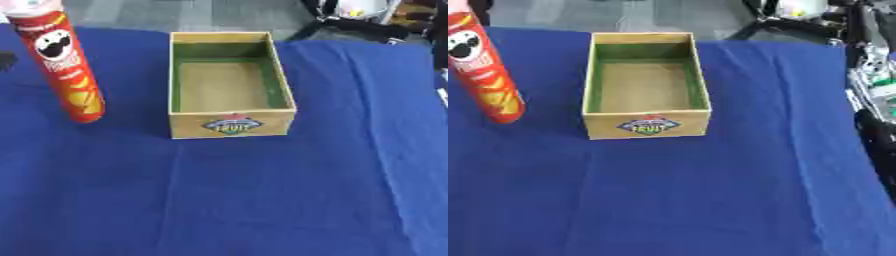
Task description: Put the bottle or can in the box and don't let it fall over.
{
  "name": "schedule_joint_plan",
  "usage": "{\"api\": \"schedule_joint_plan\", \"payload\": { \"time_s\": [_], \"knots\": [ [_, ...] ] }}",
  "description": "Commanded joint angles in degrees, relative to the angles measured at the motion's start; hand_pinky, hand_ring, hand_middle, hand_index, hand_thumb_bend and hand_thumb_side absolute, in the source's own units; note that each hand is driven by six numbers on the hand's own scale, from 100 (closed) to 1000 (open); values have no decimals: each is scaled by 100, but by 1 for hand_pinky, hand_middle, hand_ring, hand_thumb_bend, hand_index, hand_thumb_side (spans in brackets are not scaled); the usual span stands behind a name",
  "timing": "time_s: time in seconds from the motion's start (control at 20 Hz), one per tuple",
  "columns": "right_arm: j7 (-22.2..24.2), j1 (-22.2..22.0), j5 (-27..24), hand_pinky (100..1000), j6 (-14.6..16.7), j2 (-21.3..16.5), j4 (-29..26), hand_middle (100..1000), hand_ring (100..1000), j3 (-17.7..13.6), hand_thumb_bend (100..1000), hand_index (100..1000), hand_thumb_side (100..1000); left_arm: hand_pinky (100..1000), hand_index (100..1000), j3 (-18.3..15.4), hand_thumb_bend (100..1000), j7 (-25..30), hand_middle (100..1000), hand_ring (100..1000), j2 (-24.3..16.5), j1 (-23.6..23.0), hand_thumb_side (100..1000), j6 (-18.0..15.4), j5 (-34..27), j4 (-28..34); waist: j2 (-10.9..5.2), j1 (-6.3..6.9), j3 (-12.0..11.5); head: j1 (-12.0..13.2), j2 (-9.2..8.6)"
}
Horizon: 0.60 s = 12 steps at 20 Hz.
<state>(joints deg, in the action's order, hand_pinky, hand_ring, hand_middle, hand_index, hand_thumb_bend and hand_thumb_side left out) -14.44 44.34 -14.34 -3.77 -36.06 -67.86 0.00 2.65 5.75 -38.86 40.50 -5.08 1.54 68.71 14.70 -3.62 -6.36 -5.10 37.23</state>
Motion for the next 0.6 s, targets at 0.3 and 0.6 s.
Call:
{"api": "schedule_joint_plan", "payload": {
  "time_s": [0.3,0.6],
  "knots": [
    [-20,105,7,785,2,-237,-113,830,808,-67,100,921,977,896,951,9,706,72,825,935,-213,176,666,21,55,126,-81,8,-9,48,-113],
    [-22,112,20,786,1,-225,-103,830,808,-63,100,922,980,898,951,41,699,83,827,936,-182,235,662,79,170,75,-79,4,-10,142,-199]
  ]
}}
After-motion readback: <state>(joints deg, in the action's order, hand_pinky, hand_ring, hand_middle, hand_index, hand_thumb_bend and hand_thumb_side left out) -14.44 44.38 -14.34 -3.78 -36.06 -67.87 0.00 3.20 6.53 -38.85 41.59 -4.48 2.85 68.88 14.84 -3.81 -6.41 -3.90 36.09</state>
